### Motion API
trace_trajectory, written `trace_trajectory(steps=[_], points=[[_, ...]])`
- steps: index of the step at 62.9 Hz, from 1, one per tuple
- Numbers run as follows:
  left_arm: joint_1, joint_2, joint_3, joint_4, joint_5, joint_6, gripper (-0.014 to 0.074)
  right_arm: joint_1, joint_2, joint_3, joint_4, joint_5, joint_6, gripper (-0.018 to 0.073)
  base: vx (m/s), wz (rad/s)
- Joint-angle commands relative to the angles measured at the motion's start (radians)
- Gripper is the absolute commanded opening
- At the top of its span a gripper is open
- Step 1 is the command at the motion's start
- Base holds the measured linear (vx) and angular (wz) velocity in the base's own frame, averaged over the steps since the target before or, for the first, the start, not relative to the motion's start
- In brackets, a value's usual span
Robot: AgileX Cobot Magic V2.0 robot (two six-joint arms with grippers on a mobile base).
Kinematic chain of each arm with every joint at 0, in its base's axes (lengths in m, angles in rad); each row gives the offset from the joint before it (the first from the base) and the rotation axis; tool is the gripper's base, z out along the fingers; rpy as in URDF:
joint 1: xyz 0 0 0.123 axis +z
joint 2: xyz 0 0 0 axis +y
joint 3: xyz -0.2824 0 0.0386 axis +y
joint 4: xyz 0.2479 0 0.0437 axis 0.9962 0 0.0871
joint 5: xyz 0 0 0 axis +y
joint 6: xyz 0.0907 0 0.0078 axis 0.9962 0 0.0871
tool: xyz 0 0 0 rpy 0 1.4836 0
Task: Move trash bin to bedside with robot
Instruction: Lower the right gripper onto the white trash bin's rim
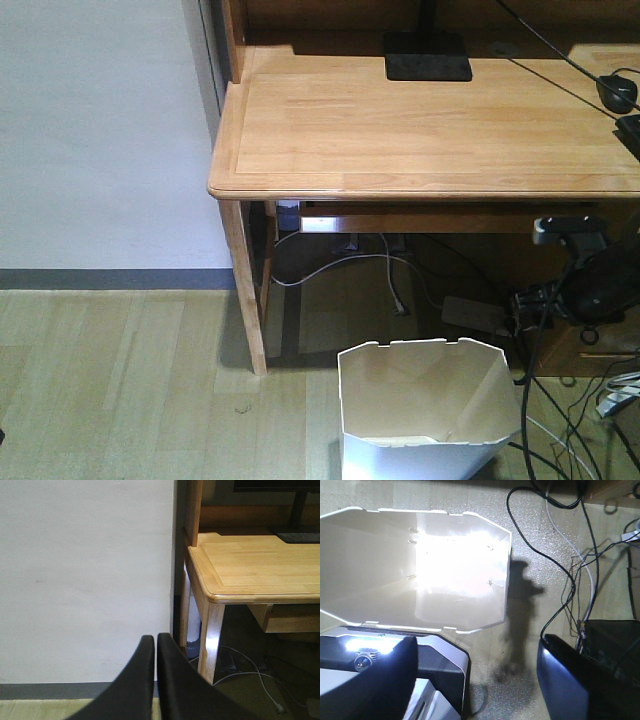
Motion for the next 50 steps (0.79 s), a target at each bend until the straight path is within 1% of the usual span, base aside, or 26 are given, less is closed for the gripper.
trace_trajectory(steps=[1, 5, 8, 25, 39, 50], points=[[-0.002, -0.014, 0.019, -0.003, -0.069, -0.004, -0.0006, -0.005, 0.047, -0.022, 0.049, -0.106, -0.069, 0.0490, 0.00, 0.00], [-0.002, -0.014, 0.019, -0.003, -0.069, -0.004, -0.0006, -0.005, 0.109, -0.024, 0.052, -0.153, -0.105, 0.0490, 0.00, 0.00], [-0.002, -0.014, 0.019, -0.003, -0.069, -0.004, -0.0006, -0.005, 0.155, -0.041, 0.052, -0.170, -0.112, 0.0490, 0.00, 0.00], [-0.002, -0.014, 0.019, -0.003, -0.069, -0.004, -0.0006, -0.025, 0.409, -0.208, 0.060, -0.160, -0.111, 0.0490, 0.00, 0.00], [-0.002, -0.014, 0.019, -0.003, -0.069, -0.004, -0.0006, -0.066, 0.574, -0.350, 0.059, -0.120, -0.130, 0.0490, 0.00, 0.00], [-0.002, -0.014, 0.019, -0.003, -0.069, -0.004, -0.0006, -0.067, 0.700, -0.468, 0.048, -0.058, -0.161, 0.0490, 0.00, 0.00]])
